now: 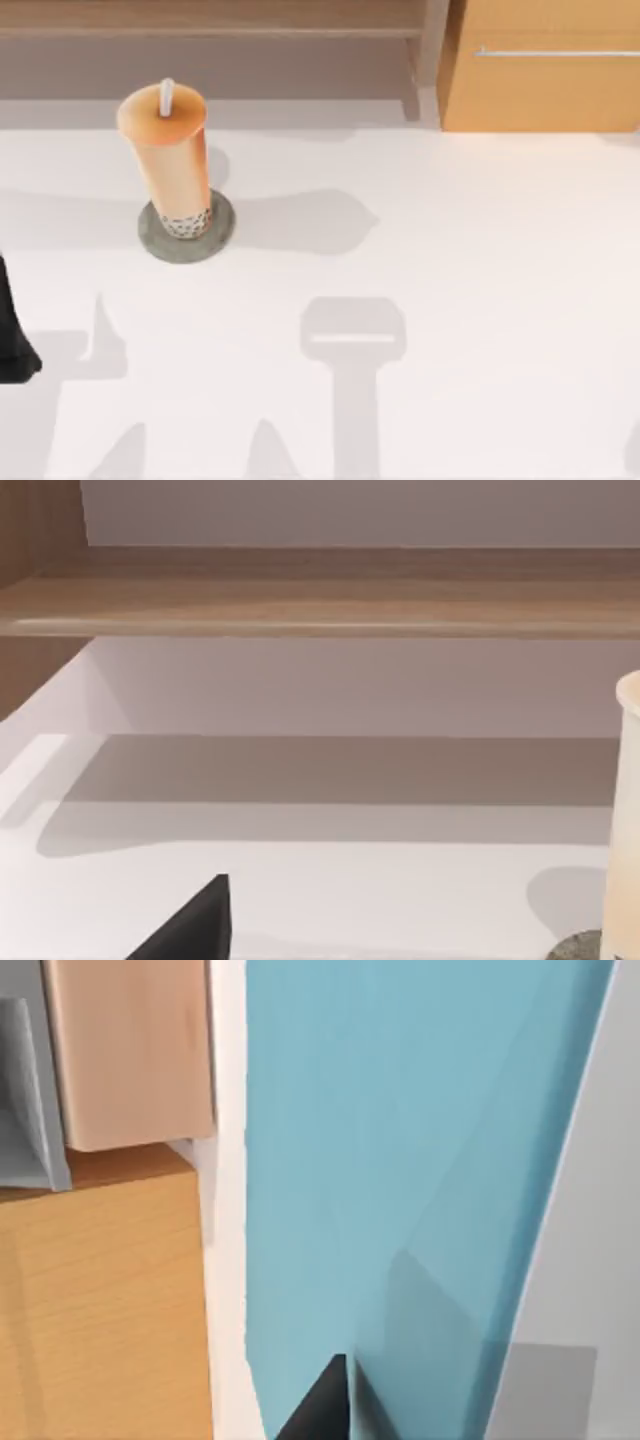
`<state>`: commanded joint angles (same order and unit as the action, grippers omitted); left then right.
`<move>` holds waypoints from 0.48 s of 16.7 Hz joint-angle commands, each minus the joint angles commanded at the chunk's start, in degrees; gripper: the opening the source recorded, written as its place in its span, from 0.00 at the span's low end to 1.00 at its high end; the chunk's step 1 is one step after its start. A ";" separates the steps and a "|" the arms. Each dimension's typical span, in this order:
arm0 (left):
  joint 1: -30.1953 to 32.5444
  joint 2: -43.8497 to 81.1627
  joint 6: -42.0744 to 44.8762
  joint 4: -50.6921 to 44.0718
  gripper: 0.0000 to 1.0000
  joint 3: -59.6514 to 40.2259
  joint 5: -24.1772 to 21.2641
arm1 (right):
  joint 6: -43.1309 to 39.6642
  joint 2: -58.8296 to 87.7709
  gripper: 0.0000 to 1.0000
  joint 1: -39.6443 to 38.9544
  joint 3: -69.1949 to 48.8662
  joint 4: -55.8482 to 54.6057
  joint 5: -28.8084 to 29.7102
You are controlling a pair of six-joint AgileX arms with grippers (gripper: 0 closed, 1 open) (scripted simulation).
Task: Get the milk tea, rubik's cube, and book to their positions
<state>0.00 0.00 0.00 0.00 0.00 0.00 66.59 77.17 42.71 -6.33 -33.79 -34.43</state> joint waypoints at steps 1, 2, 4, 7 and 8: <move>0.00 0.00 0.00 0.00 1.00 0.00 0.00 | 0.00 0.00 0.00 0.00 0.00 0.00 0.00; 0.00 0.00 0.00 0.00 1.00 0.00 0.00 | 0.33 -0.24 0.00 -0.30 -0.64 -0.05 -0.05; 0.00 0.00 0.00 0.00 1.00 0.00 0.00 | 0.43 0.35 0.00 -0.48 -0.58 -0.60 0.17; 0.00 0.00 0.00 0.00 1.00 0.00 0.00 | 0.67 1.61 0.00 -0.86 -0.44 -1.76 0.62; 0.00 0.00 0.00 0.00 1.00 0.00 0.00 | 0.77 2.11 0.00 -1.01 -0.38 -2.22 0.80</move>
<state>0.00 0.00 0.00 0.00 0.00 0.00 67.36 79.28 41.70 -6.71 -36.00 -33.63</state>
